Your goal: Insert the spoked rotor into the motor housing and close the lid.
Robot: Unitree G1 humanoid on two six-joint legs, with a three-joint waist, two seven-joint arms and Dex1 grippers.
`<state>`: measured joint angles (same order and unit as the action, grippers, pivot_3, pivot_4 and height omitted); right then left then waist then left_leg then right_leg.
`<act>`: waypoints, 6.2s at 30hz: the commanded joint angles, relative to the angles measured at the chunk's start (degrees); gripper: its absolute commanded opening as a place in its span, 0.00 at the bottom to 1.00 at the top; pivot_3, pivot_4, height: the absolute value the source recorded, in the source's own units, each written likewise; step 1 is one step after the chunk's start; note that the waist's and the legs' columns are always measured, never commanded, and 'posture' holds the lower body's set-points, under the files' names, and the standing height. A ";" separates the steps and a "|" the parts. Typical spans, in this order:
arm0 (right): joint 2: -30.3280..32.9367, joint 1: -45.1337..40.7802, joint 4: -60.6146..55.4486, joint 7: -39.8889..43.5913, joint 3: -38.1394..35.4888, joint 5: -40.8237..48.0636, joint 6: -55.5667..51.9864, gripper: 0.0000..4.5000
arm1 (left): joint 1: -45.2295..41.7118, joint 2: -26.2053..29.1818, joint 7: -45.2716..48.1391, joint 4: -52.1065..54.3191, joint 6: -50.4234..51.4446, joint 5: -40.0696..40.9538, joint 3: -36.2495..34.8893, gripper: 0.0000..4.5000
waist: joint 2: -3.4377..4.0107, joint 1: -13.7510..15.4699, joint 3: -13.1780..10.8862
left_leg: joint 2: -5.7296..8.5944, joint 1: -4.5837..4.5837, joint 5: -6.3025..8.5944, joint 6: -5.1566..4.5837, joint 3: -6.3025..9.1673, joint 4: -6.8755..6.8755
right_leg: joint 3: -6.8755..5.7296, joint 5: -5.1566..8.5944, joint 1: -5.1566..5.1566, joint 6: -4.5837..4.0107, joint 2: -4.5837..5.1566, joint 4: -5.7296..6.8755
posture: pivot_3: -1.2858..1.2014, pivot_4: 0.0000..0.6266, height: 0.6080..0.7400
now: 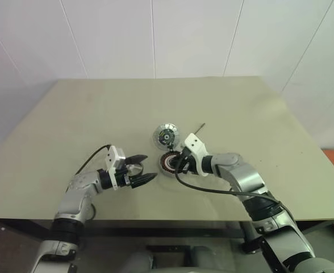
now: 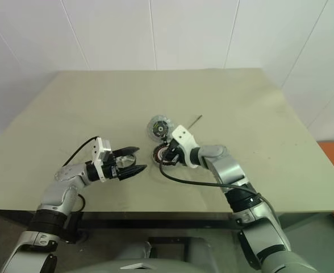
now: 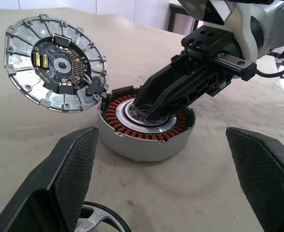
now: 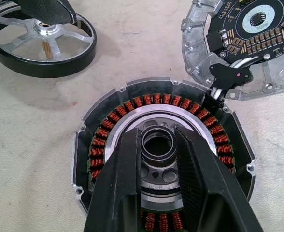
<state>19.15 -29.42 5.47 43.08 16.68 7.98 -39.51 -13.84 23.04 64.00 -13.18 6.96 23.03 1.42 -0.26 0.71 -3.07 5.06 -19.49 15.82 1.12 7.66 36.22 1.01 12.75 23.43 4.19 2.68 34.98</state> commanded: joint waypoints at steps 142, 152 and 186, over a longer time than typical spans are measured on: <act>-5.50 -0.63 2.28 -2.32 -9.33 6.45 8.73 0.00 | -1.86 -1.46 -0.12 -2.99 -3.83 -2.38 0.07 1.00 | -0.04 -0.01 0.04 | -0.01 0.05 -0.01 0.00 -0.08 0.03 | 0.05 -0.05 -0.01 0.00 -0.01 0.12 | 0.52 0.00 1.00; -3.27 1.32 -1.10 1.61 -5.95 5.96 8.46 0.00 | 1.17 1.32 0.46 5.98 5.17 5.43 -4.00 1.00 | -0.03 -0.22 0.03 | -0.02 0.04 -0.01 0.00 -0.09 0.03 | 0.06 -0.05 0.01 0.00 -0.01 0.12 | 0.52 0.00 1.00; 8.66 0.96 -8.79 13.67 -6.41 9.14 9.83 0.00 | 9.72 1.86 -43.07 6.68 58.97 44.02 -27.28 0.96 | 0.06 -0.27 -0.05 | 0.00 0.08 0.10 0.20 -0.06 0.06 | 0.03 0.12 -0.06 -0.19 0.06 0.09 | 0.52 0.00 1.00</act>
<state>27.85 -27.82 -0.80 57.18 11.94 16.00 -29.71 -3.20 25.06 21.10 -3.96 68.04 69.87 -26.37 -0.20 0.44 -3.12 5.06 -19.40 15.91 1.32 7.59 36.28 1.04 12.87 23.35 3.99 2.74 35.07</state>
